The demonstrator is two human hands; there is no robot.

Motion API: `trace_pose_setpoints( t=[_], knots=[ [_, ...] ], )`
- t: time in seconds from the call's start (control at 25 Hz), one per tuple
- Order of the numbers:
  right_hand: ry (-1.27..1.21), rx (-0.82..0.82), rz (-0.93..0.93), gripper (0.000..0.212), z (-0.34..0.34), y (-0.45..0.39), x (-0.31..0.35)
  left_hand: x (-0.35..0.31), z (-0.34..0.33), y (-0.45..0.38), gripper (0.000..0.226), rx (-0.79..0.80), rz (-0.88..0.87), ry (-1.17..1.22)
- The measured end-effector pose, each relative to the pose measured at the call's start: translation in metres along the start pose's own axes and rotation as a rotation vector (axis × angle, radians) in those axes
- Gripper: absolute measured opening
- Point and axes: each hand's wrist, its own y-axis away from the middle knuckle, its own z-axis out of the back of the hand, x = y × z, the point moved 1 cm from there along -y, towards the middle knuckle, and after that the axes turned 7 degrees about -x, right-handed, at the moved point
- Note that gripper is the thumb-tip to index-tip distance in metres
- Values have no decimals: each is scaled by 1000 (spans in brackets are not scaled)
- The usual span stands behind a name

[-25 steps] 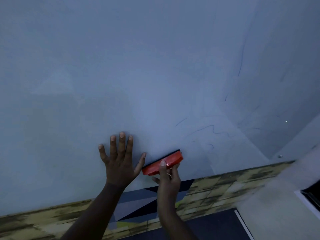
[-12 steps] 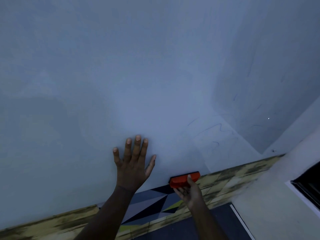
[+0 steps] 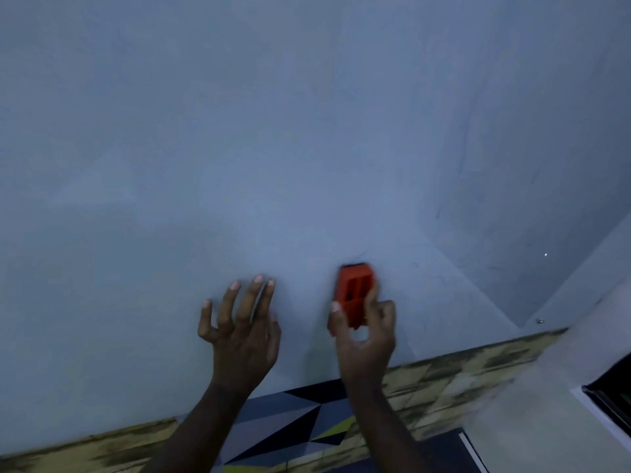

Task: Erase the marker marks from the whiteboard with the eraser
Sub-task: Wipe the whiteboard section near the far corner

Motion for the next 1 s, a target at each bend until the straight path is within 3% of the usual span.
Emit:
trace_pose_setpoints(
  t=[0.12, 0.32, 0.44, 0.6, 0.72, 0.88, 1.0],
  knots=[
    [200, 171, 307, 73, 2, 16, -12, -8, 2, -47, 62, -75, -6, 21],
    [259, 175, 490, 77, 23, -30, -6, -14, 0, -128, 50, -205, 84, -1],
    [165, 31, 319, 72, 41, -86, 2, -11, -5, -148, 55, -223, 65, -61],
    [-192, -133, -68, 79, 70, -156, 6, -12, -12, -144, 61, -209, 34, -129],
    [-188, -119, -48, 80, 71, -165, 20, -12, -13, -142, 62, -213, 31, -139],
    [-15, 119, 254, 74, 41, -109, 32, -13, -14, -141, 62, -217, 30, -145],
    [162, 361, 480, 84, 26, -54, 9, -12, -13, -142, 64, -198, 38, -142]
  ],
)
